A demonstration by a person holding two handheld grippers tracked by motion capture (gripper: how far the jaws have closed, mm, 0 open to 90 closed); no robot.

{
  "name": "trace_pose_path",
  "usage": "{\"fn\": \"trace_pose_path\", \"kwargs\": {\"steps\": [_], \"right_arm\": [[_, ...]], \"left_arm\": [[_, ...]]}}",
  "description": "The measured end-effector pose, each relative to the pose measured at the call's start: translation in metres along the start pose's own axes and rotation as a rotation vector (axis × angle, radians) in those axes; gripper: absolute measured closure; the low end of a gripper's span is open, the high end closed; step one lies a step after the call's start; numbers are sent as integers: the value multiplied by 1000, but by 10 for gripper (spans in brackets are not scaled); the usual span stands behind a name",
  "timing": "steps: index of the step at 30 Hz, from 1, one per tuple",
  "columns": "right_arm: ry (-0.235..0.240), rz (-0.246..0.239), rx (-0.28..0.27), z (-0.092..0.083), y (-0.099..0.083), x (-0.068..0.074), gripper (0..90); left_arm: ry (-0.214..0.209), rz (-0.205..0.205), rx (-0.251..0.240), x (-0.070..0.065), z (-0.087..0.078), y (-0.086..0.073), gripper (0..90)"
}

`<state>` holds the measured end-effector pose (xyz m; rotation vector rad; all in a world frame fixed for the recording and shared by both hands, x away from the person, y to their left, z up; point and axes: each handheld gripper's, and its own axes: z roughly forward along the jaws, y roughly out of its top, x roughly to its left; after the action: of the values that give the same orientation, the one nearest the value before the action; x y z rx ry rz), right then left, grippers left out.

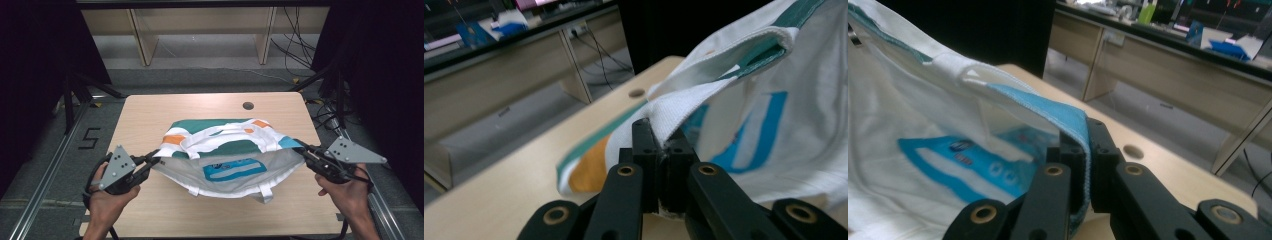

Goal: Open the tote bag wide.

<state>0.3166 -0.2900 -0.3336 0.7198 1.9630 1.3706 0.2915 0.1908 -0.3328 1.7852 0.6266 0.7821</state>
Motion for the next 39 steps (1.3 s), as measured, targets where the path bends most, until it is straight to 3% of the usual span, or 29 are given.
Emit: {"fn": "trace_pose_path", "kwargs": {"steps": [3,5,7,9,11,12,15,16,18,21,23,24,25,28,32,35,37,39], "right_arm": [[9,4,-21,-6,20,-6,885],[-7,-12,-43,-9,31,-10,885],[-5,-12,-58,-14,44,-14,884],[4,-1,-66,-17,54,-18,884],[-5,-31,-86,-18,61,-23,885],[-2,-11,-82,-16,64,-25,885],[-15,-21,-83,-9,70,-32,885],[-21,-22,-81,-7,71,-35,885],[-17,-1,-61,0,73,-39,885],[-52,-1,-47,16,74,-43,885],[-51,-6,-33,25,74,-47,885],[-67,-53,-41,31,74,-51,885],[-72,-16,-25,35,73,-49,885],[-76,-26,11,52,71,-52,885],[-93,-30,30,64,66,-53,885],[-98,-41,47,69,60,-51,884],[-111,-74,61,71,56,-48,884],[-110,-69,74,73,52,-45,884]], "left_arm": [[13,24,-50,3,-6,22,871],[17,16,-88,3,-11,34,872],[19,52,-115,4,-16,48,872],[24,62,-120,6,-19,57,872],[36,69,-124,9,-16,63,872],[38,55,-131,11,-13,64,872],[47,36,-125,20,-4,66,872],[62,-16,-118,19,-1,65,872],[85,19,-113,29,9,64,871],[88,-11,-101,43,25,58,870],[86,-38,-95,49,32,53,869],[90,-43,-86,51,35,51,868],[91,-43,-61,55,39,48,868],[92,-79,-48,62,48,37,867],[80,-80,2,65,57,22,862],[68,-118,20,67,62,8,850],[70,-103,48,65,66,-1,846],[70,-103,63,64,69,-10,831]]}}
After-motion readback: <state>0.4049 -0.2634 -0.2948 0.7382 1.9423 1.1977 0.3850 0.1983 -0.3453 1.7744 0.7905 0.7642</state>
